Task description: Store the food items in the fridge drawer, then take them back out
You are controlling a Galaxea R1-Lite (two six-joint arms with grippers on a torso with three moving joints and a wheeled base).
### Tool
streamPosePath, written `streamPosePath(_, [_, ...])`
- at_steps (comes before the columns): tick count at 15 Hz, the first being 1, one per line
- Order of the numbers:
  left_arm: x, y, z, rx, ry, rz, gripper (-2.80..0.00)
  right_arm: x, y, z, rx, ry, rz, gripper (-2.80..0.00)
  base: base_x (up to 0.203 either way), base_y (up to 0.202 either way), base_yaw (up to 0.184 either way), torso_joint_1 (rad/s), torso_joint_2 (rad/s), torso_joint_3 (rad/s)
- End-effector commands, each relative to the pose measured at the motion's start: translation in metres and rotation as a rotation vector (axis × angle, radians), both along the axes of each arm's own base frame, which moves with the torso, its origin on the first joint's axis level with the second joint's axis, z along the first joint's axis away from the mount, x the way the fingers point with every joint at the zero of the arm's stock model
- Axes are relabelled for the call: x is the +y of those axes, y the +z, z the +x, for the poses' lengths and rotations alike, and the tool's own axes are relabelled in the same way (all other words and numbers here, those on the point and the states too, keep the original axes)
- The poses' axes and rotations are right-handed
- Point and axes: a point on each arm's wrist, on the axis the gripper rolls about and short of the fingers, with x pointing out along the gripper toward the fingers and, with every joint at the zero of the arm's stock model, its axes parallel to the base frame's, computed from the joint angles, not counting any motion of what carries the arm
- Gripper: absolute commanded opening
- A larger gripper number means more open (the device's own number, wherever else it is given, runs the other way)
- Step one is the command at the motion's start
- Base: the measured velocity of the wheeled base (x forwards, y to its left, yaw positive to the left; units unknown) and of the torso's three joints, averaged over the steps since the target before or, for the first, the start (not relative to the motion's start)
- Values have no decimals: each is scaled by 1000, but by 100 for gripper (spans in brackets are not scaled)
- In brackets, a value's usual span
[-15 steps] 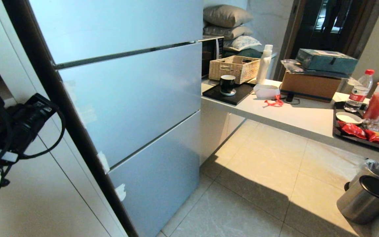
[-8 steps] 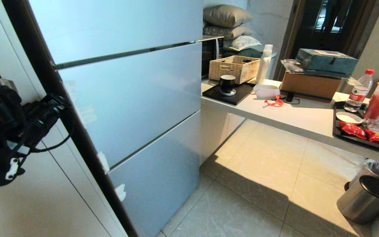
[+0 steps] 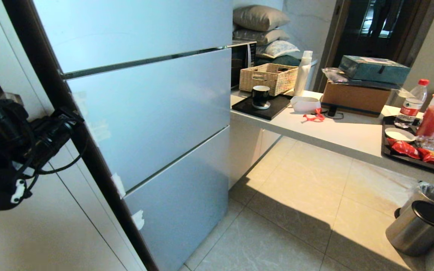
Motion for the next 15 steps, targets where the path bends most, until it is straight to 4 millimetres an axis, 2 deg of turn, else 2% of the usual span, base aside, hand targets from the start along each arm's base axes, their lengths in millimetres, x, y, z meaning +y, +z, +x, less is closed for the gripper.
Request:
streamPosePath(1, [-3, 2, -10, -2, -56, -1, -280, 0, 0, 0, 0, 0, 1, -280, 0, 0, 0, 0, 0, 0])
streamPosePath(4, [-6, 1, -19, 9, -137, 5, -280, 0, 0, 0, 1, 1, 1, -280, 0, 0, 0, 0, 0, 0])
streamPosePath(7, [-9, 0, -20, 13, -152, 5, -280, 0, 0, 0, 1, 0, 1, -280, 0, 0, 0, 0, 0, 0])
streamPosePath(15, [-31, 2, -51, 20, -256, 13, -280, 0, 0, 0, 0, 0, 1, -280, 0, 0, 0, 0, 0, 0])
